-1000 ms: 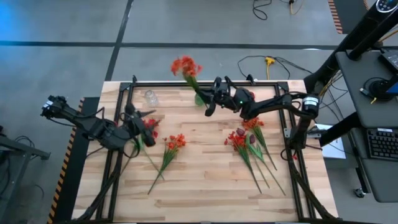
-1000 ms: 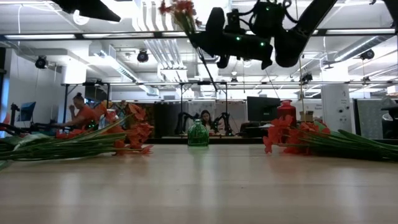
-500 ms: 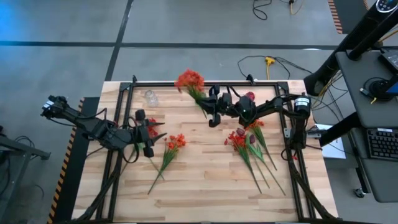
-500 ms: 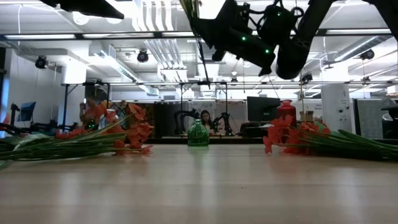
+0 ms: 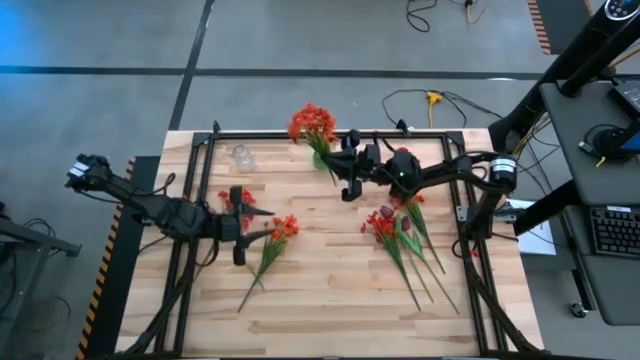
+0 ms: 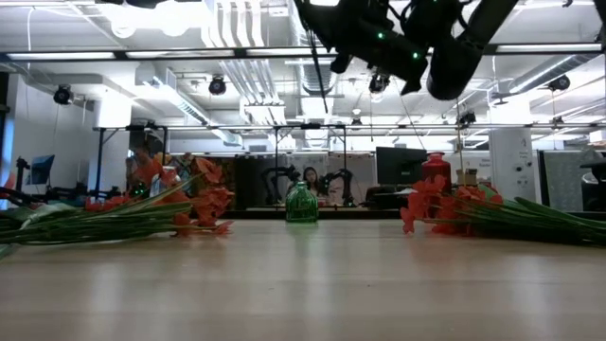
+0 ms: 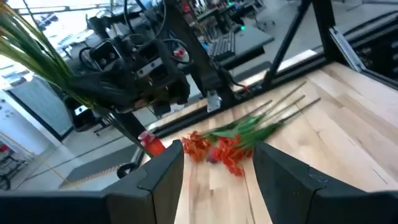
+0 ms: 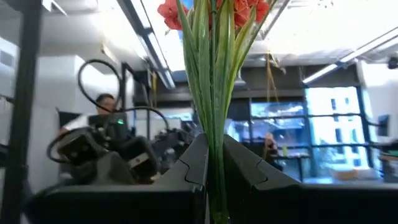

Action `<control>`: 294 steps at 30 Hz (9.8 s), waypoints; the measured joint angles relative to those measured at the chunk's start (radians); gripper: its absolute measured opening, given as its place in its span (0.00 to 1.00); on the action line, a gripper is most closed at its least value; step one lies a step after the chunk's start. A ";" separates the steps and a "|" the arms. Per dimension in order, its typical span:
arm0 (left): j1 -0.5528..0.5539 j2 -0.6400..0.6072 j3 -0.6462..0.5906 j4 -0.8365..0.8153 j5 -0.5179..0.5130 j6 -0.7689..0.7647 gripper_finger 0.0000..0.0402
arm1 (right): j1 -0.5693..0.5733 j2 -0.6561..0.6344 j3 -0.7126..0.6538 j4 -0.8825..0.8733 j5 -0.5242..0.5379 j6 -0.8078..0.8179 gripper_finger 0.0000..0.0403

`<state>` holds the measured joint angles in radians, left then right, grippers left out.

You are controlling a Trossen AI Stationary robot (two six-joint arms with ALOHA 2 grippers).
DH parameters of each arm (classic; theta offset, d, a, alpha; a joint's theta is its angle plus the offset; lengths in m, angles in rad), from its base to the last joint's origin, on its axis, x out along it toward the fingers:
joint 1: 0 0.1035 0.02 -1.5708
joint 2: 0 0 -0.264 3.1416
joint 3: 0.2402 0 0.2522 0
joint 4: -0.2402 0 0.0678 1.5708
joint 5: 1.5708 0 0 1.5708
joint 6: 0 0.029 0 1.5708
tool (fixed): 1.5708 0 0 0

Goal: Sort flowers into vase by color
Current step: Put the top left orange flower into the red vase, then put the left purple tulip into the transparent vase

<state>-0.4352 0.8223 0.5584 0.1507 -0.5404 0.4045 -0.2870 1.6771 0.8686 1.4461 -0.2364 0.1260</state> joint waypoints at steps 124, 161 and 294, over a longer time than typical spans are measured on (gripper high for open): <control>0.319 -0.015 -0.168 0.297 0.109 -0.170 0.37 | -0.423 -0.497 -0.475 0.006 0.251 -0.167 0.06; 0.319 -0.015 -0.168 0.305 0.109 -0.167 0.37 | -0.434 -0.372 -0.541 0.124 0.308 -0.238 0.06; 0.130 0.056 0.189 -0.723 0.128 -0.993 0.37 | -0.327 -1.038 -0.186 -2.097 0.368 0.270 0.59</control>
<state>-0.3054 0.8778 0.7473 -0.5721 -0.4121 -0.5885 -0.6141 0.6394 0.6823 -0.6514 0.1314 0.3955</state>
